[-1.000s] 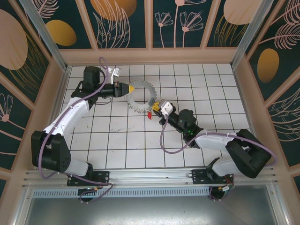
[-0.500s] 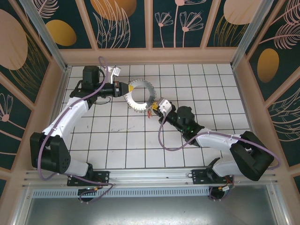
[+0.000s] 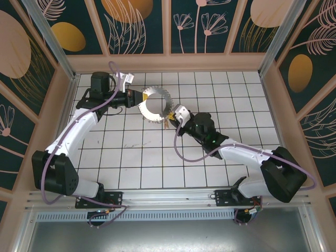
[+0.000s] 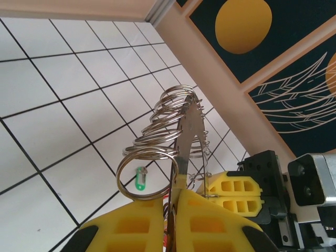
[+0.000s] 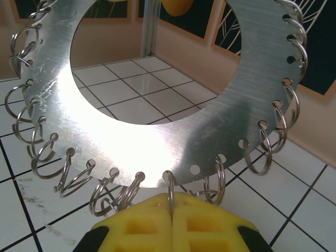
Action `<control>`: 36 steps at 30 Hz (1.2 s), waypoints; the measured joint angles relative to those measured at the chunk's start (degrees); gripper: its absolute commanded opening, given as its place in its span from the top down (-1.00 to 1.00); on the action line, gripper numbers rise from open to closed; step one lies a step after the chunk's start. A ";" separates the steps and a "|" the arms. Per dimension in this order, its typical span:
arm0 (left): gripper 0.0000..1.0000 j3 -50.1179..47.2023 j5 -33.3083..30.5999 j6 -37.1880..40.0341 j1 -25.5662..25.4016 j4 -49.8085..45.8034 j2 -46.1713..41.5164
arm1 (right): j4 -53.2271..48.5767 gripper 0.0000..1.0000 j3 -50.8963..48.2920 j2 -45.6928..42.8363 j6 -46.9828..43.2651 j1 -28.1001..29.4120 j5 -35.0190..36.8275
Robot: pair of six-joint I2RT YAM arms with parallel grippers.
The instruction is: Put the keys on the keyring
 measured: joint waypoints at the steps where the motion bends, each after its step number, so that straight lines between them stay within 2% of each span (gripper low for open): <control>1: 1.00 0.11 -0.39 0.50 0.00 -0.24 -0.44 | -0.92 1.00 0.55 0.00 0.26 0.02 -0.28; 11: 1.00 3.63 -3.87 5.53 -0.81 -5.16 -1.36 | -2.80 1.00 2.38 -0.02 0.66 0.22 0.33; 18: 1.00 4.76 -3.96 5.95 -1.22 -6.25 -0.85 | 5.49 1.00 -1.38 -0.02 -1.81 1.64 4.17; 27: 1.00 4.76 -3.76 2.60 -1.53 -6.69 1.01 | 13.75 1.00 -5.97 -0.02 -1.31 -0.57 -1.73; 36: 1.00 4.81 -0.17 -1.07 -1.53 -6.25 4.00 | 20.11 1.00 -9.84 -0.02 2.01 -2.89 -5.49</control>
